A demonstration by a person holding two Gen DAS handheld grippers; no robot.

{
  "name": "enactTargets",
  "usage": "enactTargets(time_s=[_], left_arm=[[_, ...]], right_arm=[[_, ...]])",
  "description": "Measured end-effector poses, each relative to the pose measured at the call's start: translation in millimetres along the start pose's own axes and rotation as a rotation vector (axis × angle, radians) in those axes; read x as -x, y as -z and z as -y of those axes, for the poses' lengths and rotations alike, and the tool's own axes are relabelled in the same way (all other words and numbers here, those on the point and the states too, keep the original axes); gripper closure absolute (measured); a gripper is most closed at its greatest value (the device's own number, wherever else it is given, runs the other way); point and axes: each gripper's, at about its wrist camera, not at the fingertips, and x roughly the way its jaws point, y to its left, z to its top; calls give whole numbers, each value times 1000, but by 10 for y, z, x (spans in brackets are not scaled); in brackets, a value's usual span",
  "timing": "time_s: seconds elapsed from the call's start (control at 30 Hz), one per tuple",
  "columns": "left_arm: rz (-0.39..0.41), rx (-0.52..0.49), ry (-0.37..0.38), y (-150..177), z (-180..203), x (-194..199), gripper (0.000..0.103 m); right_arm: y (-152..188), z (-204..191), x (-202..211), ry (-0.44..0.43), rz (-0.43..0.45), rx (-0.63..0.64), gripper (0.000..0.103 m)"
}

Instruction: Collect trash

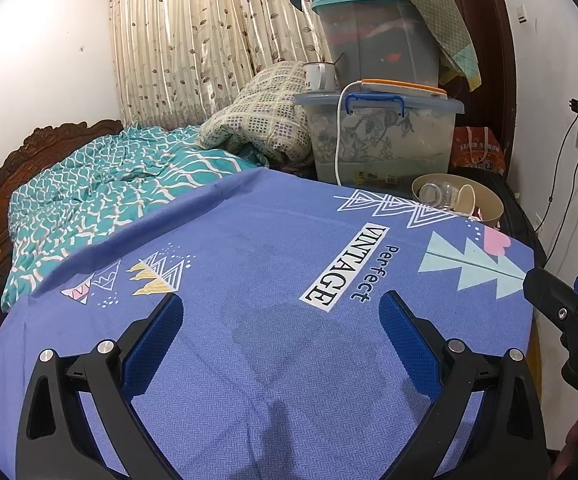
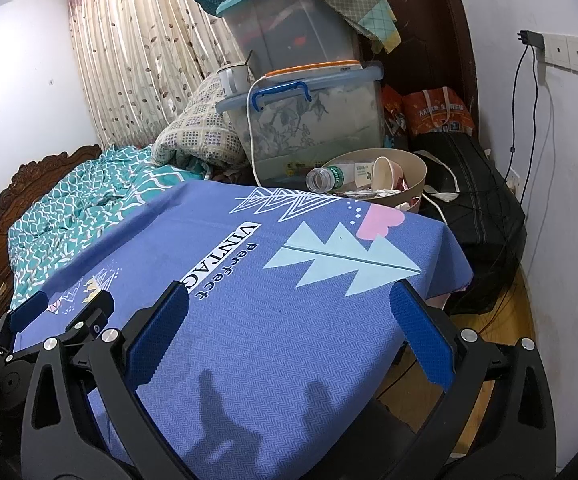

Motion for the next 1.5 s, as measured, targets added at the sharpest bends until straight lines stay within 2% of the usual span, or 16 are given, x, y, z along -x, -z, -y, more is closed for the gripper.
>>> enactTargets(time_s=[1.5], left_arm=[[2, -27, 0, 58, -100, -7, 9]], right_arm=[[-2, 18, -10, -1, -2, -1, 3]])
